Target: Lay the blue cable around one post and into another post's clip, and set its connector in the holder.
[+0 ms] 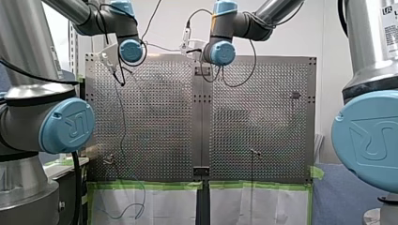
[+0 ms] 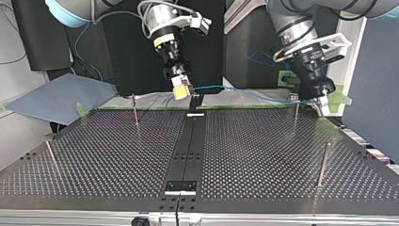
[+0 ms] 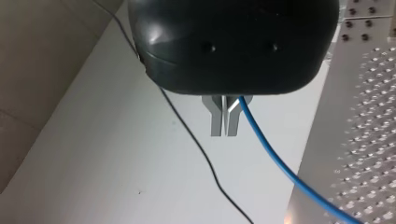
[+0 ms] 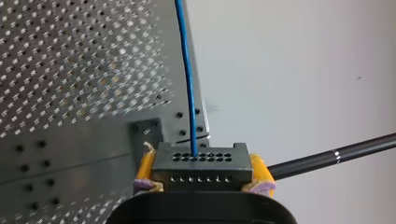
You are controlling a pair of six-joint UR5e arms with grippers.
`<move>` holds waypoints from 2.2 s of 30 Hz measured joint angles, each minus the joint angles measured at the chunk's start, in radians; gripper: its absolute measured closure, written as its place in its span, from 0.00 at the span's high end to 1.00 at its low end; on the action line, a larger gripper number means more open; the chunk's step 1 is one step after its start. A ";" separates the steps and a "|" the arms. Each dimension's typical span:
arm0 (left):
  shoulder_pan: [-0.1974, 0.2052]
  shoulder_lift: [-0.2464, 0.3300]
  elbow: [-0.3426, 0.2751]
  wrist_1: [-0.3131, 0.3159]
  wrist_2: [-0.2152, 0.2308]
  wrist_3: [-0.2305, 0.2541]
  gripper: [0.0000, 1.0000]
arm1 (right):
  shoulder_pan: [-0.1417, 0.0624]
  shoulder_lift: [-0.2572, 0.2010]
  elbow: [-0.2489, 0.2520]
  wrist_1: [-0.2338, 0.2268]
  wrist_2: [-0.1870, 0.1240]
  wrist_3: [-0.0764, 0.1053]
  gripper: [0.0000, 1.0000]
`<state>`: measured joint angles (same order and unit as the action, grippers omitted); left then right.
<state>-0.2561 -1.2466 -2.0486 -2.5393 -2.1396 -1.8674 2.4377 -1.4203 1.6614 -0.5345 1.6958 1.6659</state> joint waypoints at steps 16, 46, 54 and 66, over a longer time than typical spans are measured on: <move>0.149 0.002 0.020 -0.140 0.149 -0.059 0.07 | 0.008 0.044 -0.135 0.037 -0.054 0.000 0.00; 0.416 -0.119 0.170 -0.134 0.367 -0.171 0.07 | 0.026 0.161 -0.278 0.045 -0.094 0.008 0.00; 0.493 -0.133 0.185 -0.133 0.371 -0.176 0.07 | 0.039 0.209 -0.351 0.061 -0.103 0.009 0.00; 0.536 -0.186 0.206 -0.107 0.445 -0.167 0.07 | 0.056 0.278 -0.451 0.116 -0.117 0.011 0.00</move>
<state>0.2794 -1.4329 -1.8425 -2.6458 -1.6943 -2.0345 2.4936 -1.1425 1.2109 -0.4185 1.5786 1.6766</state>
